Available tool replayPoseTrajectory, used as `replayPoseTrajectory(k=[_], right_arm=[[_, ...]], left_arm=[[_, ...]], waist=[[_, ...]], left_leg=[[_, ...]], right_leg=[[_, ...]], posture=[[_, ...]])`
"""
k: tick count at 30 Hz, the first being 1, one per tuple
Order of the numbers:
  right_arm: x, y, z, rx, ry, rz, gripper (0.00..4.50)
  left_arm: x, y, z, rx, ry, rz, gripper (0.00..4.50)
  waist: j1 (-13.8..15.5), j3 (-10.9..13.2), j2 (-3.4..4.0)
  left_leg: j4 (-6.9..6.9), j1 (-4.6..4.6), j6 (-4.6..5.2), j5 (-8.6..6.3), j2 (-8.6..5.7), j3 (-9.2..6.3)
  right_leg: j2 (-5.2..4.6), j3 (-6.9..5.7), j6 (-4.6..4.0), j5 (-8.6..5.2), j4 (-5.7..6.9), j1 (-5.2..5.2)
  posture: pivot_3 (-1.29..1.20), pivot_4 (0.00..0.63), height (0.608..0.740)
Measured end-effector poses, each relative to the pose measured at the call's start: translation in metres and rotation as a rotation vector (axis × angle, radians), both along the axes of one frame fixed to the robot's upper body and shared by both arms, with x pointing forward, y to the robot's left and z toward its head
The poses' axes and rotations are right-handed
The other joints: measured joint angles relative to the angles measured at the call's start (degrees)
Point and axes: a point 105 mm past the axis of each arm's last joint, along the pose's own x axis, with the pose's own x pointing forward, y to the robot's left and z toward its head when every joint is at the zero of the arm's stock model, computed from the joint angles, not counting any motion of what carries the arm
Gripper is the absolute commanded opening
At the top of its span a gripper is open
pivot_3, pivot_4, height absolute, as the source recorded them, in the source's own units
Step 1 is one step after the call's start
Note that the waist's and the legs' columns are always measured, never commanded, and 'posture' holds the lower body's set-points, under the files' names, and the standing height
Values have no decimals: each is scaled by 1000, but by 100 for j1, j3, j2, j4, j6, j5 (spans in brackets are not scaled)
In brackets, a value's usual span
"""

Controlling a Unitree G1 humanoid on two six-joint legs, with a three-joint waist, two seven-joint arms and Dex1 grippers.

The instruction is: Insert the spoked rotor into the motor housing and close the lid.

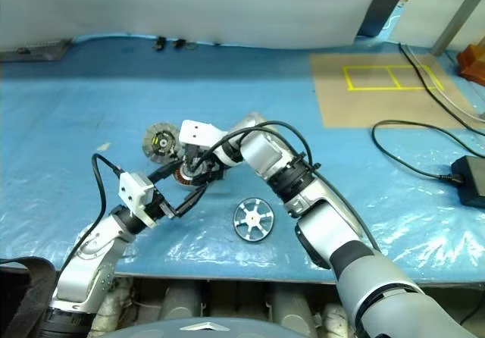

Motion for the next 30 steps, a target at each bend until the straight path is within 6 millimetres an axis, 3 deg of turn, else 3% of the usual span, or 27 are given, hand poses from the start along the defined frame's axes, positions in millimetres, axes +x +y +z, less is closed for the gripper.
replayPoseTrajectory(k=[1,4,6,9,11,13,20,30], right_arm=[[1,-2,6,34,-7,-5,3984],[-4,-2,36,184,-68,34,3984],[-3,-10,44,261,-96,15,3984],[-7,-22,35,321,-84,-9,3383],[-8,-38,23,311,-78,-42,2674],[-10,-54,13,291,-80,-73,2674],[-14,-64,13,314,-125,-114,2674],[-14,-70,4,327,-117,-176,2674]], left_arm=[[0,3,0,-8,5,14,4500],[2,45,-30,1,138,214,4500],[0,60,-39,1,175,282,4500],[1,78,-44,-11,186,362,4500],[4,91,-46,-19,189,407,4500],[10,101,-45,-19,185,440,4500],[45,111,-22,-34,117,480,4500],[81,116,-39,13,207,523,4500]], waist=[[-12,0,0],[-75,-1,-2],[-24,-1,-3],[47,0,-5],[80,0,-8],[106,0,-9],[74,-1,-10],[61,-2,-14]], left_leg=[[0,-1,0,0,1,0],[-4,0,-3,-1,-8,0],[-8,-2,-2,-2,-7,0],[-2,-4,-1,-2,-9,-1],[2,-4,-1,-1,-12,-1],[5,-1,-1,-1,-10,-2],[7,4,-1,-1,-34,-5],[7,-6,-1,0,-42,-16]], right_leg=[[2,0,0,0,0,-2],[15,1,-1,0,-2,-5],[13,0,0,-1,-8,-4],[-2,1,4,-1,-13,3],[-5,1,11,4,-17,8],[-3,2,14,6,-15,9],[2,7,13,6,-5,8],[-1,6,14,6,-10,7]], posture=[[0,150,740],[0,150,740],[0,150,740],[0,150,740],[0,150,740],[0,150,740],[0,150,740],[0,150,740]])
